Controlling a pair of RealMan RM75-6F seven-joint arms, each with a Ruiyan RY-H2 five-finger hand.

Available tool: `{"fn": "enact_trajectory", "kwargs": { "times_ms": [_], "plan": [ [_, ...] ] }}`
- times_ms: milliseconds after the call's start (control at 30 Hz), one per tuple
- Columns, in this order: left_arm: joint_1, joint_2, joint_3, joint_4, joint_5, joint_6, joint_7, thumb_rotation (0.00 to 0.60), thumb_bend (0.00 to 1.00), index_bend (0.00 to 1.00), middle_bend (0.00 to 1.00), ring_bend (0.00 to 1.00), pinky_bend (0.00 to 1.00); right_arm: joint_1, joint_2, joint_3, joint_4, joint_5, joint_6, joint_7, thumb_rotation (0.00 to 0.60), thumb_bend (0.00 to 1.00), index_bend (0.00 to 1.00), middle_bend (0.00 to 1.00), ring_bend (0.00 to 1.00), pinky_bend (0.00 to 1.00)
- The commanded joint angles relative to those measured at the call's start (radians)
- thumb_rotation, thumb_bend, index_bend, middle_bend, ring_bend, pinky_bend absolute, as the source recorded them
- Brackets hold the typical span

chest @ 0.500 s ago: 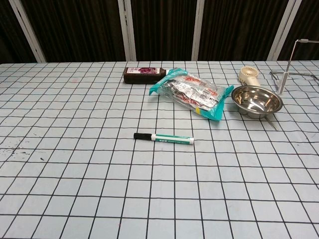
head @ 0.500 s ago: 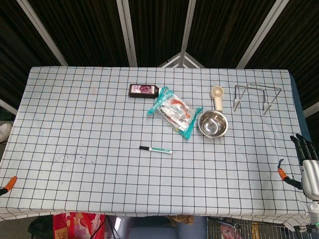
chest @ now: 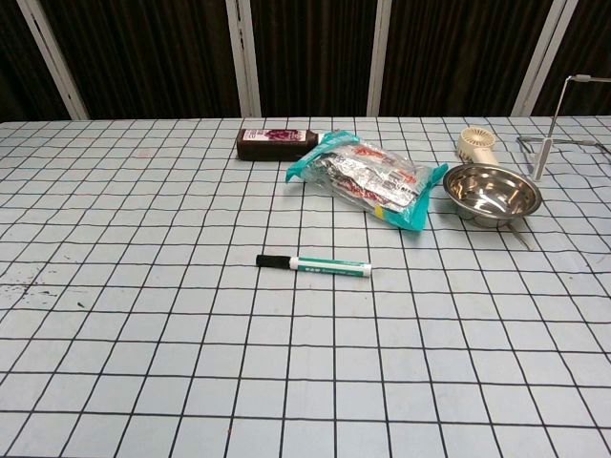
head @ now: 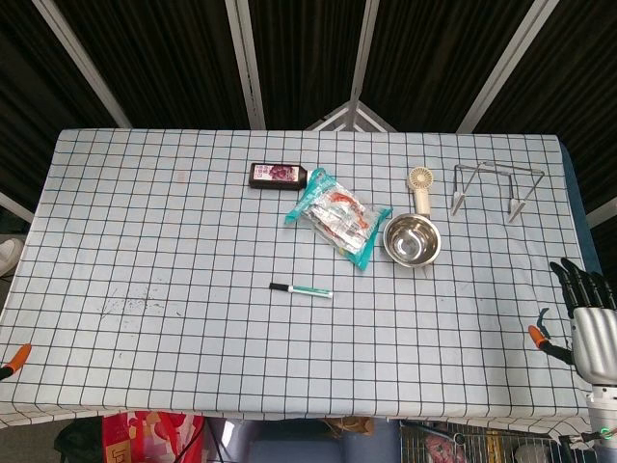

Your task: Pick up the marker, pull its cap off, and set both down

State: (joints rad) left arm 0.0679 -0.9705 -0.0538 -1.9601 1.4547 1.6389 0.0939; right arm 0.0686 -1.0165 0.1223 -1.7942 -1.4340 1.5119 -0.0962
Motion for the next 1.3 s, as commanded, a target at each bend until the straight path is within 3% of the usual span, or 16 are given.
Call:
{"fn": "enact_trajectory", "kwargs": {
  "times_ms": [33,333,667,900,1100,1300],
  "plan": [
    [-0.002,-0.006,0.004,-0.004,0.012,-0.001,0.013,0.6,0.33,0.01,0.0,0.0,0.03,0.001,-0.004,0.0,-0.001,-0.001,0.0,-0.005,0.6,0.22,0.15,0.09,0.13,0.1],
    [-0.002,-0.01,-0.004,-0.032,0.016,0.016,0.048,0.6,0.33,0.01,0.0,0.0,0.03,0.028,-0.031,0.024,-0.055,0.039,-0.022,-0.058,0.6,0.22,0.22,0.09,0.13,0.1],
    [-0.003,-0.007,-0.005,-0.05,0.023,0.019,0.067,0.6,0.33,0.01,0.0,0.0,0.02,0.158,-0.116,0.082,-0.198,0.106,-0.137,-0.222,0.6,0.22,0.28,0.09,0.13,0.1],
    [0.0,-0.005,-0.009,-0.03,0.001,0.016,0.05,0.6,0.33,0.01,0.0,0.0,0.02,0.279,-0.233,0.127,-0.227,0.197,-0.212,-0.407,0.6,0.22,0.29,0.09,0.13,0.1],
    [-0.003,-0.012,-0.014,0.022,-0.038,-0.007,0.009,0.6,0.33,0.01,0.0,0.0,0.02,0.421,-0.408,0.175,-0.212,0.351,-0.262,-0.591,0.6,0.22,0.31,0.09,0.13,0.1],
    [-0.007,-0.017,-0.019,0.056,-0.055,-0.02,-0.015,0.6,0.33,0.01,0.0,0.0,0.02,0.534,-0.561,0.218,-0.16,0.534,-0.274,-0.696,0.6,0.22,0.32,0.09,0.13,0.1]
  ]
}}
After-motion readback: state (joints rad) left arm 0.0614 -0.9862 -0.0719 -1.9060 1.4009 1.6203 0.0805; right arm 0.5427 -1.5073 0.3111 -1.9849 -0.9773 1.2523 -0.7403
